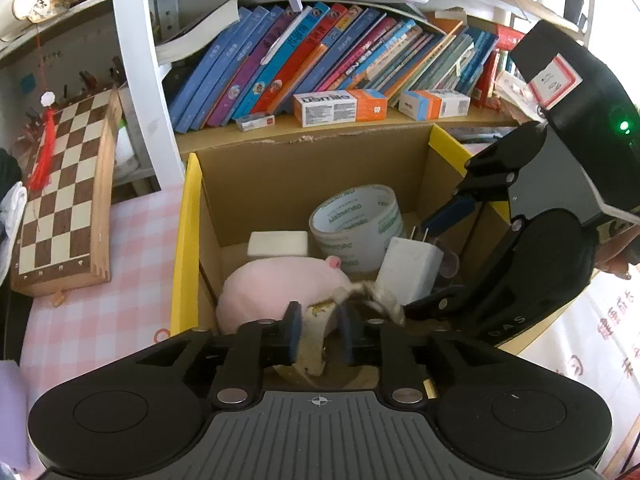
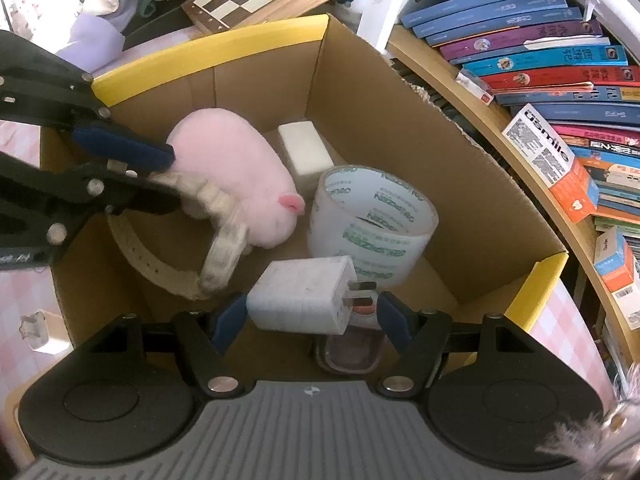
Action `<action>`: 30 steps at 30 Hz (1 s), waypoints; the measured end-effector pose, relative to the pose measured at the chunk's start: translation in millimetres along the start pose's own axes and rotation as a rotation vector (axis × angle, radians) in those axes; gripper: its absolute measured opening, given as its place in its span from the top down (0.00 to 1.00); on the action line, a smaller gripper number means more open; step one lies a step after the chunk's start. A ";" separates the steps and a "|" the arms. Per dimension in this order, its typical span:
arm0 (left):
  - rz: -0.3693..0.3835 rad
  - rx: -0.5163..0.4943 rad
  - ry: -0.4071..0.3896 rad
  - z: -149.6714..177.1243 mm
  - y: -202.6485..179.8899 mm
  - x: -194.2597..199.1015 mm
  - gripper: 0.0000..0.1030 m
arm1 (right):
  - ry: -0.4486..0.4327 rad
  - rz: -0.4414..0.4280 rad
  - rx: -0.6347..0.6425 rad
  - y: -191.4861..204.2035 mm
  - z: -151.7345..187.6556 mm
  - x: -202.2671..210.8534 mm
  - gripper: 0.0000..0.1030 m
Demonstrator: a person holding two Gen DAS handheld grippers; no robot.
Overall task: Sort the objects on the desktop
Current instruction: 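Open the left gripper to drop the watch while the right gripper releases the charger, then withdraw both grippers from the yellow box back over the table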
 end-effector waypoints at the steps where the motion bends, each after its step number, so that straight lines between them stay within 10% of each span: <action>1: 0.003 0.002 -0.005 -0.2 -0.2 2.3 0.54 | -0.001 0.006 -0.002 -0.4 -0.3 1.4 0.32; 3: 0.005 0.001 -0.026 -1.5 -1.6 8.1 0.27 | -0.010 0.031 -0.014 -2.9 -1.1 7.0 0.21; 30: 0.037 0.015 -0.240 8.6 -11.7 91.6 0.19 | -0.280 0.257 -0.258 18.2 21.0 130.4 0.07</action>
Point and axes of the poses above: each gripper's, at about its wrist camera, not at the fingertips, and x roughly against the way its jaws point, y to its left, z to its underside, the point moved 7 cm from there along -x, roughly the way its jaws point, and after that the axes turned 14 degrees about x, right-handed, at the moved point
